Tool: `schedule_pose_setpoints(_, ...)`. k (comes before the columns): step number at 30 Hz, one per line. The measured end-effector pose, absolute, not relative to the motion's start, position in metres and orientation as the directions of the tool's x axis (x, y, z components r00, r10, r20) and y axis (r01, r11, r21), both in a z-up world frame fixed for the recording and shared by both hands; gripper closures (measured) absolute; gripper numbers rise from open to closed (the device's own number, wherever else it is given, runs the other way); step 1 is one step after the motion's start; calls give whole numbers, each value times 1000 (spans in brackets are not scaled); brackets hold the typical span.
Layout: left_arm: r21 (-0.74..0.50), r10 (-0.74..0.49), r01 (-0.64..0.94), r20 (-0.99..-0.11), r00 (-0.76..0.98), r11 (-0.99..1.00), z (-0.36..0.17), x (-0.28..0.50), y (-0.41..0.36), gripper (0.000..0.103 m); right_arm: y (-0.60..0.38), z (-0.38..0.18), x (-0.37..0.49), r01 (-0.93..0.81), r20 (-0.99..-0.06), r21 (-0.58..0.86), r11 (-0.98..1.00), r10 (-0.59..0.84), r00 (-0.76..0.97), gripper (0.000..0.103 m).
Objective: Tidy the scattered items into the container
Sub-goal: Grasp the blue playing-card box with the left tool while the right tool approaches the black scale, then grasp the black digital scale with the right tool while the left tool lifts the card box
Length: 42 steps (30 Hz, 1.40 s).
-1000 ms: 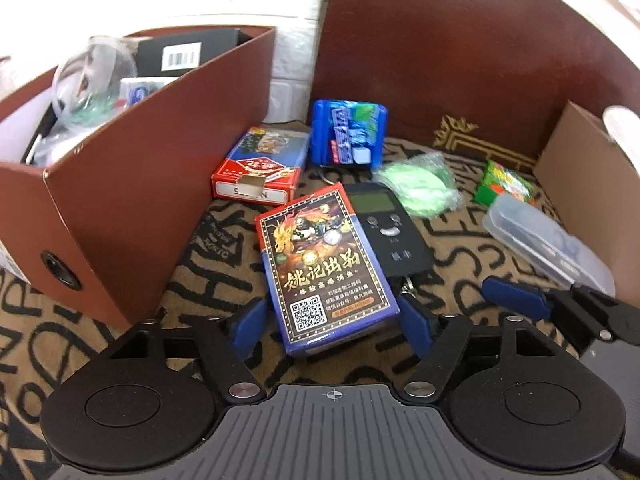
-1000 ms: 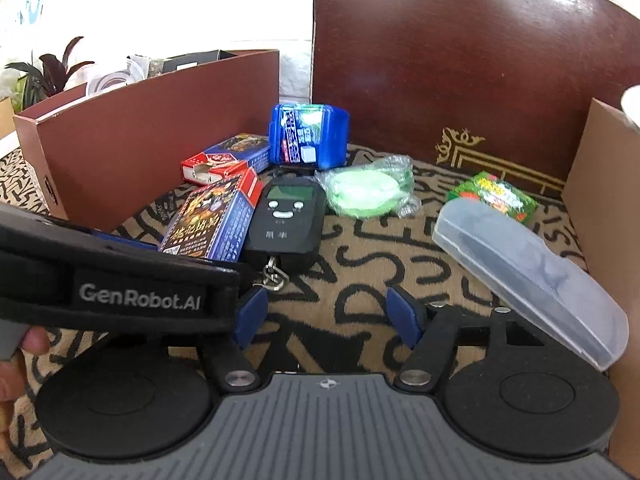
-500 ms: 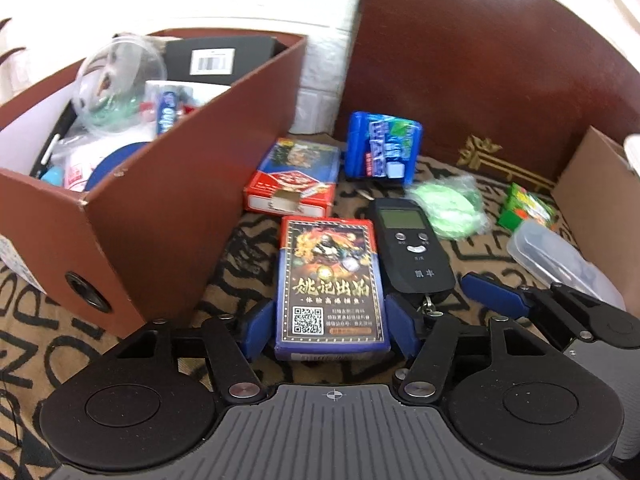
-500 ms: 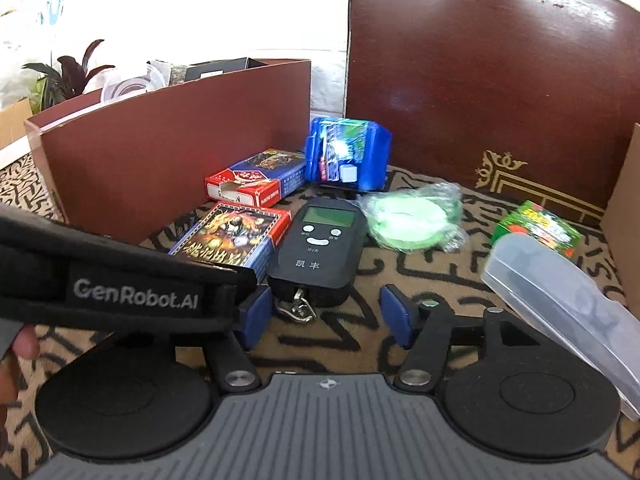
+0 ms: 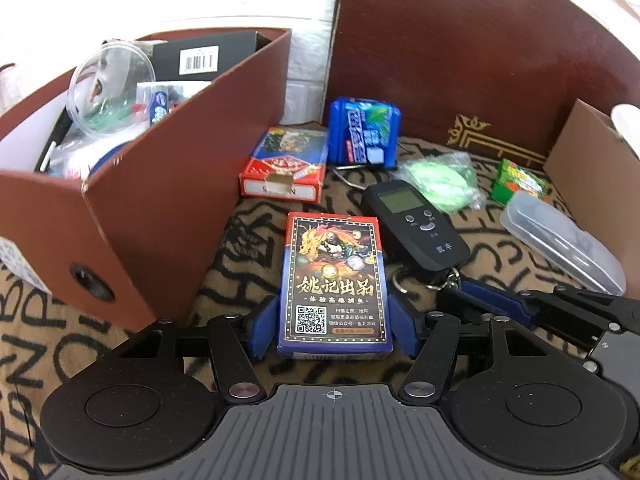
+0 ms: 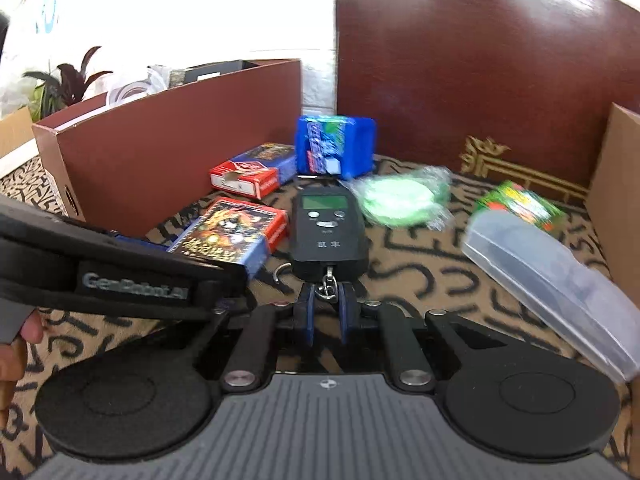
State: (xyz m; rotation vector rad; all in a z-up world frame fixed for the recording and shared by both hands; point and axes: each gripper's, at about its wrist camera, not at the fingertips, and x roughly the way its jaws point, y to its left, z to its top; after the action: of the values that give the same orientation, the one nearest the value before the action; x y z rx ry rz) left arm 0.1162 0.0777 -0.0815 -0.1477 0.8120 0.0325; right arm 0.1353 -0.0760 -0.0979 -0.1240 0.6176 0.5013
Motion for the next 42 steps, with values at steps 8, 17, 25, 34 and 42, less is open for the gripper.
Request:
schedule_pose_setpoints(8, -109, -41, -56, -730, 682, 992, -83, 82, 67, 42, -111, -96, 102, -454, -615, 60, 889, 391, 684, 103)
schedule_pose_setpoints(17, -103, -9, -96, -725, 688, 990, -84, 71, 65, 19, -111, -81, 104, -451, -548, 48, 891, 401, 734, 51)
schedule_pose_setpoints(25, -90, -17, -68, -718, 696, 994, -89, 79, 70, 19, -82, -81, 144, -490, -547, 66, 869, 442, 711, 49)
schedule_pose_setpoints(34, -46, -8, -34, -702, 712, 998, -94, 88, 68, 24, -63, -97, 169, -497, -601, 58, 866, 427, 675, 48)
schedule_pose_setpoints(42, -16, 11, -32, -714, 700, 999, -91, 78, 70, 42, -88, -92, 131, -463, -641, 46, 885, 382, 666, 49)
